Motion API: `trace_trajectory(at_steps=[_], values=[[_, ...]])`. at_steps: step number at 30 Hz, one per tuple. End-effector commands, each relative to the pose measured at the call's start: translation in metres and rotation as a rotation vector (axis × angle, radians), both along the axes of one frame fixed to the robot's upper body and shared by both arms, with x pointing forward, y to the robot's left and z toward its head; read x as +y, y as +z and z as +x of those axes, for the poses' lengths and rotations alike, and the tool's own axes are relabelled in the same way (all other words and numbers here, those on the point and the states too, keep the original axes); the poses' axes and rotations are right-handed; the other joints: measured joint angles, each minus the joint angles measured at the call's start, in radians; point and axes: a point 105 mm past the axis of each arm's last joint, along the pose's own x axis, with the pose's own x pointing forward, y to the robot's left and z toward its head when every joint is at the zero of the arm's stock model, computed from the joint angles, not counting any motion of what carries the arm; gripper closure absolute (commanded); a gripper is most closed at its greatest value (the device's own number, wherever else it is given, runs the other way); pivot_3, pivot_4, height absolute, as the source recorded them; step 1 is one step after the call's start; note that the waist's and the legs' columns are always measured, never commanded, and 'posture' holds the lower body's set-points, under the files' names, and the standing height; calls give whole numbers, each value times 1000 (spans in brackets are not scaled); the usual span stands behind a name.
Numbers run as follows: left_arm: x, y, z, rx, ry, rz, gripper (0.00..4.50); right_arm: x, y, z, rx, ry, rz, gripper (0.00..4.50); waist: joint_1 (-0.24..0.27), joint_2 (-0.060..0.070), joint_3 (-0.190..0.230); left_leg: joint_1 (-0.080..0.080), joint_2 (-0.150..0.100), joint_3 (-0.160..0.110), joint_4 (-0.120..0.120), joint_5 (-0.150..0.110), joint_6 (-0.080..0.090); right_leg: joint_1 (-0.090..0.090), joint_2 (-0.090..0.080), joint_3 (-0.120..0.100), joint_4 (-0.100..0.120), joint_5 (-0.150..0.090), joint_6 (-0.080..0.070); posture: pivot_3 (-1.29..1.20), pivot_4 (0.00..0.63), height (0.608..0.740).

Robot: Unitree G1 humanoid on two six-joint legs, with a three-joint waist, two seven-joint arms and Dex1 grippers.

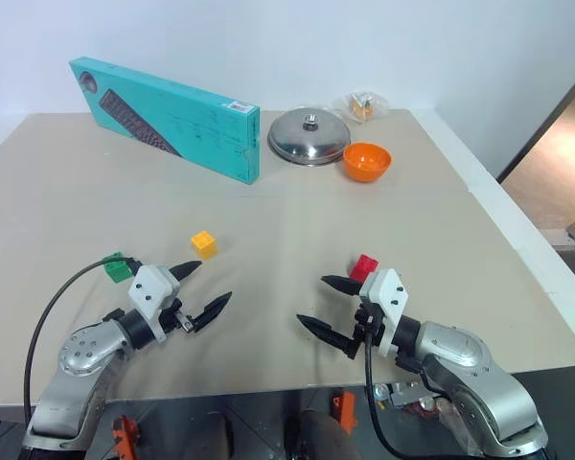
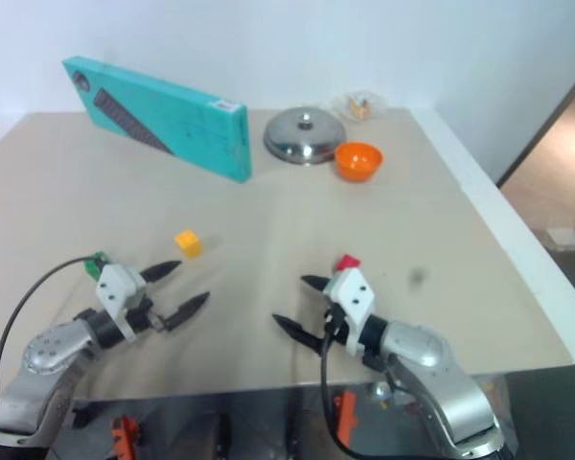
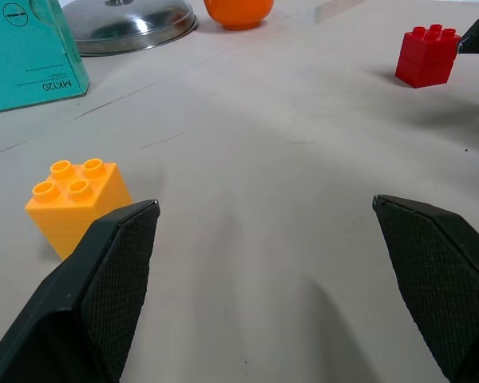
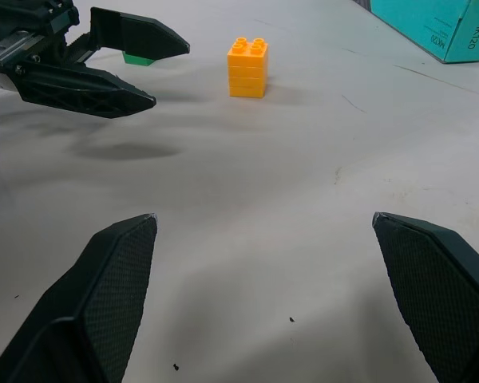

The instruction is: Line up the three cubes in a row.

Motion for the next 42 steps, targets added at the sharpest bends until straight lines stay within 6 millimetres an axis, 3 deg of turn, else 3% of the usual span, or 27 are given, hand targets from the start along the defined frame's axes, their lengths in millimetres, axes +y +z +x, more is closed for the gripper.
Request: trace_trajectory(at_steps=[1, 6, 19, 24, 28, 35, 42], values=[[-3, 5, -3, 2, -47, -18, 72, 2, 15, -1, -78, -2, 12, 0, 0, 0, 0, 0, 0, 0, 0, 0, 0, 0, 0, 0, 0, 0, 0, 0, 150, 740], [-6, 4, -9, 66, -123, -71, 72, 1, 19, 1, -103, -19, 10, 0, 0, 0, 0, 0, 0, 0, 0, 0, 0, 0, 0, 0, 0, 0, 0, 0, 150, 740], [-17, 5, -14, 18, -229, -28, 72, 2, 23, -1, -115, -49, 30, 0, 0, 0, 0, 0, 0, 0, 0, 0, 0, 0, 0, 0, 0, 0, 0, 0, 150, 740], [-24, 8, -18, -12, -325, 4, 72, -15, 40, 13, -179, -226, 90, 0, 0, 0, 0, 0, 0, 0, 0, 0, 0, 0, 0, 0, 0, 0, 0, 0, 150, 740], [-27, 11, -17, -7, -408, 20, 72, -45, 48, 30, -214, -508, 98, 0, 1, 0, 0, 0, 0, 0, 0, 0, 0, 0, 0, 0, 0, 0, 0, 0, 150, 740], [-36, 13, -17, 9, -559, 55, 72, -50, 32, 32, -142, -693, 94, 0, 0, 0, 0, -1, 0, 1, -1, 0, 0, -1, 1, 1, 0, 0, 0, 0, 150, 740], [-41, 16, -10, 10, -620, 64, 72, -49, 19, 36, -62, -770, 113, 0, -1, 0, 0, -1, 0, 1, -1, 0, 0, -2, 2, 1, 0, 0, 0, 0, 150, 740]])
